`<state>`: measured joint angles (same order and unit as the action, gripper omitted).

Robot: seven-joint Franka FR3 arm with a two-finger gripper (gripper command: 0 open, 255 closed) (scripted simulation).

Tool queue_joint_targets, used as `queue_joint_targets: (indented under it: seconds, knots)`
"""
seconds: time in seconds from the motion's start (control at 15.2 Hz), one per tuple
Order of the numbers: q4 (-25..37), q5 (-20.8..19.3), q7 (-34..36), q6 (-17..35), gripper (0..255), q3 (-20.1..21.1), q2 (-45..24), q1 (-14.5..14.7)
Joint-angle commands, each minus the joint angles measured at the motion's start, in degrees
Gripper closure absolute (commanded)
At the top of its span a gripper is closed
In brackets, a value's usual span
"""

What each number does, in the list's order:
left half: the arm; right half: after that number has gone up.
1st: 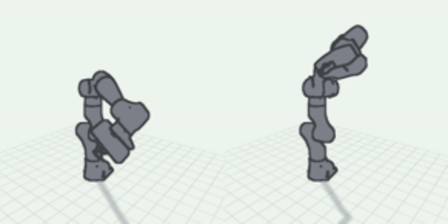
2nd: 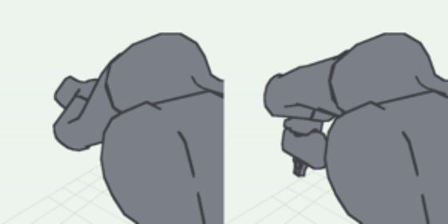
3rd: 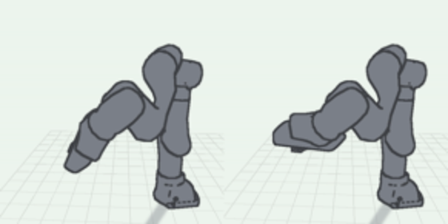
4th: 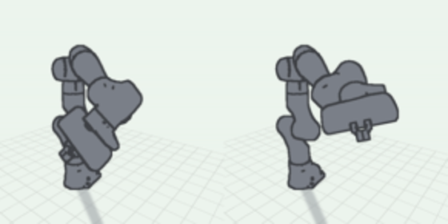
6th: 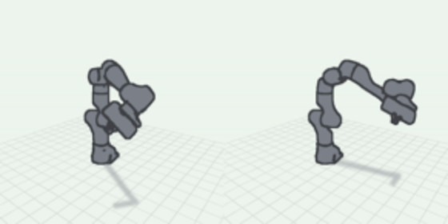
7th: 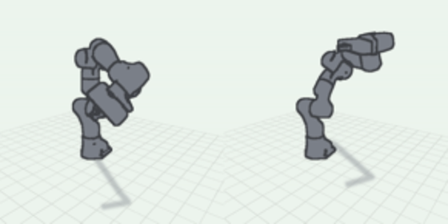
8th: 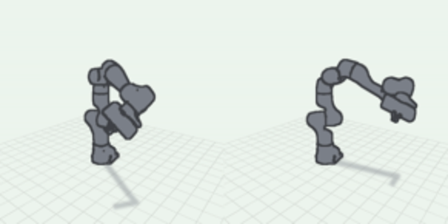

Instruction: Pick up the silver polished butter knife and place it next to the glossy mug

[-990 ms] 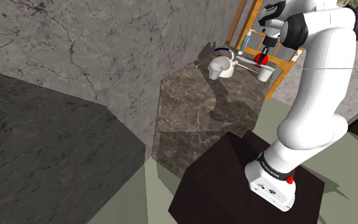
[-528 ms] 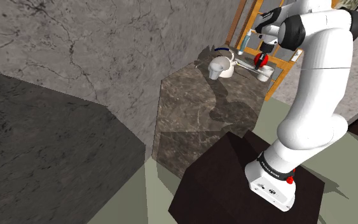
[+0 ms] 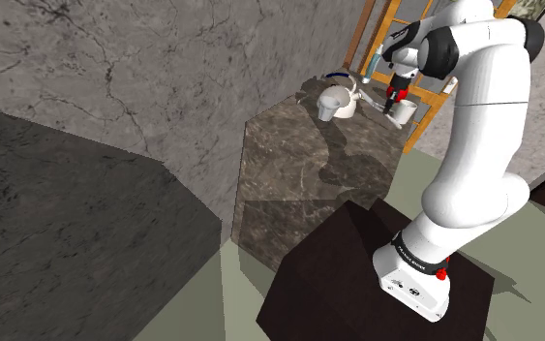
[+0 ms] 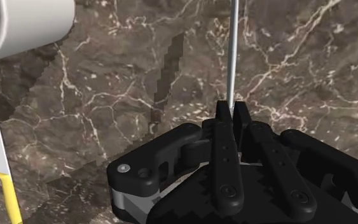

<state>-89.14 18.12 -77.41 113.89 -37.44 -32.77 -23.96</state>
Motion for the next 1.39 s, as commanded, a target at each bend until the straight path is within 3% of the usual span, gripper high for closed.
queue_joint_targets:
  seconds: [0.0, 0.53, 0.99, 1.06, 1.32]
  knots:
    - [-0.93, 0.34, -0.3, 1.28, 255, 0.2, -0.49, -0.11]
    - [-3.01, 2.07, -1.18, 5.63, 255, 1.38, -3.11, -0.66]
    - [-3.01, 2.1, -1.2, 5.63, 255, 1.34, -3.12, -0.63]
    - [-2.9, 2.08, -1.07, 5.52, 0, 1.35, -3.13, -0.56]
    - [-2.85, 2.09, -1.12, 5.51, 0, 1.35, -3.15, -0.61]
